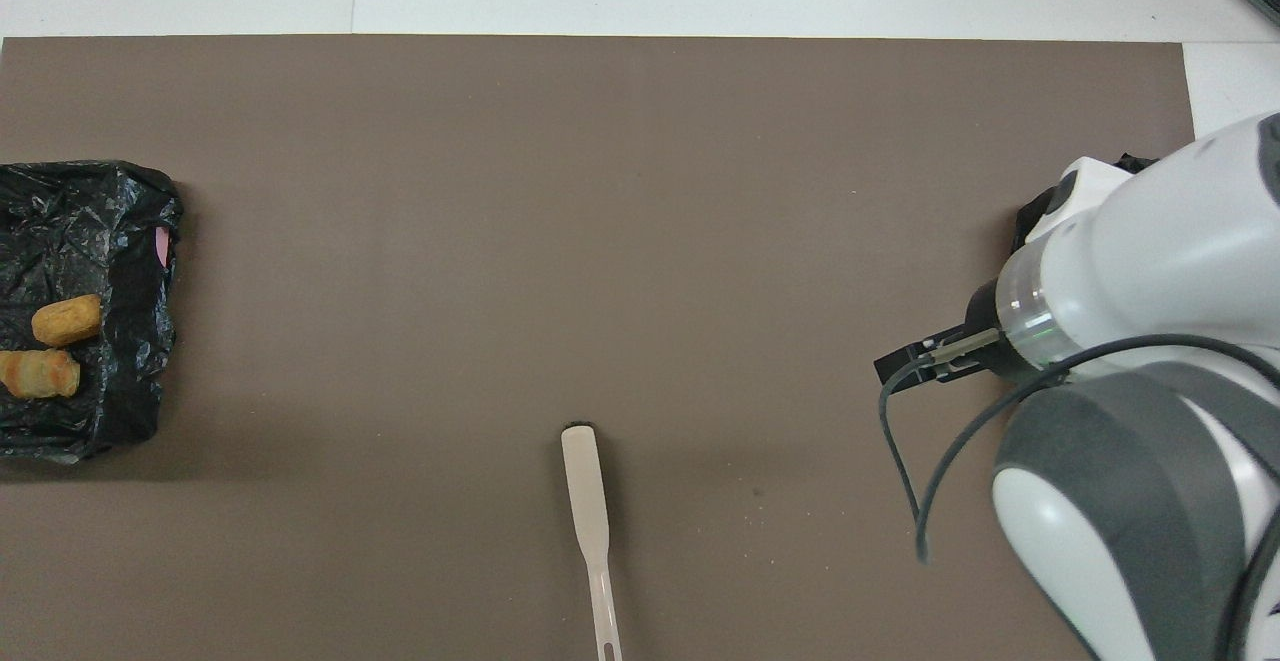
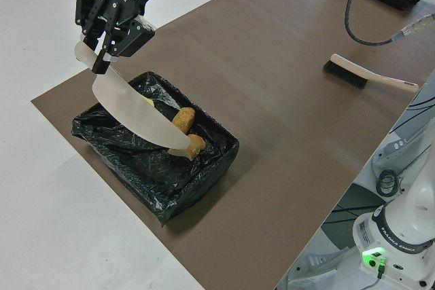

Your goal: Sweep and dump trash in bin

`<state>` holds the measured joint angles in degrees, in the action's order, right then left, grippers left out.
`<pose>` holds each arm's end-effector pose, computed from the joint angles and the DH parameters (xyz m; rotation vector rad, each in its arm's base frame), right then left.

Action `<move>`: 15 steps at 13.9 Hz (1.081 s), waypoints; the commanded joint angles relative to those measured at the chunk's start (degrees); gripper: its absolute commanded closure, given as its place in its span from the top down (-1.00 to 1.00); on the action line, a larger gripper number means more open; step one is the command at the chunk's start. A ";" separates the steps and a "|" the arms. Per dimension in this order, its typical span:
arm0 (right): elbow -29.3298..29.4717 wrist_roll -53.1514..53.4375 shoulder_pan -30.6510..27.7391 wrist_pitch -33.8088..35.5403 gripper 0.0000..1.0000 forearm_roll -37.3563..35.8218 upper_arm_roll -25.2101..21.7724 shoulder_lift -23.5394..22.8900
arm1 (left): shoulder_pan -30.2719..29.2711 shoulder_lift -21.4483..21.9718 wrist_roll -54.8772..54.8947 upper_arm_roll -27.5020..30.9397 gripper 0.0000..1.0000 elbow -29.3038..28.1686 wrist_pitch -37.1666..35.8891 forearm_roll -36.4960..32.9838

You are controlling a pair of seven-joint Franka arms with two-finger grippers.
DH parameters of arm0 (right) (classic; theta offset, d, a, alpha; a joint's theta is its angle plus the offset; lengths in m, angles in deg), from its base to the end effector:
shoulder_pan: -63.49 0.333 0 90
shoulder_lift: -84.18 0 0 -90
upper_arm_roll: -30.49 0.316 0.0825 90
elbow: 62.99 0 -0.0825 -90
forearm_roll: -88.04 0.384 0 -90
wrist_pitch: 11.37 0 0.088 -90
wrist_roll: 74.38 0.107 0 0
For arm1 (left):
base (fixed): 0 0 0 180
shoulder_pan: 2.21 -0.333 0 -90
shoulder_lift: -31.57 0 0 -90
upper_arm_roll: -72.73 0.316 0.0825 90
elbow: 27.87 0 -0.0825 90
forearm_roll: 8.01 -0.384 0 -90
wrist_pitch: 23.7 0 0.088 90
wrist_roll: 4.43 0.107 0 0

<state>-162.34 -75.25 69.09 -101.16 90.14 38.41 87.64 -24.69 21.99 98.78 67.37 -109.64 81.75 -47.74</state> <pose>0.5139 0.1296 0.5800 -3.0965 -0.3869 0.1710 0.5867 0.2399 0.6400 -1.7602 1.8216 0.6154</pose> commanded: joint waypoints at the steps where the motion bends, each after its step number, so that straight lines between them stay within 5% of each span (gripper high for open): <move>1: 1.09 -1.24 -4.53 0.23 1.00 -1.05 0.78 -0.65 | 1.48 1.23 -0.99 0.35 -1.00 -0.48 1.34 -2.63; 9: 1.09 -1.59 -7.45 0.14 1.00 -0.96 0.87 -0.65 | 1.21 1.58 -0.91 0.70 -1.00 -0.84 1.61 -2.55; 12: 1.09 -1.59 -7.62 0.05 1.00 -0.96 0.87 -0.65 | 1.48 2.98 -1.08 0.53 -1.00 -2.94 2.75 -10.43; 15: 1.09 -1.41 -9.90 0.14 1.00 -0.96 0.70 -1.00 | 1.48 3.69 -2.04 0.53 -1.00 -4.18 2.84 -11.16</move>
<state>-162.08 -75.43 61.95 -101.18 90.00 38.41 87.38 -23.60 23.44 98.47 67.50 -110.67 83.05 -57.24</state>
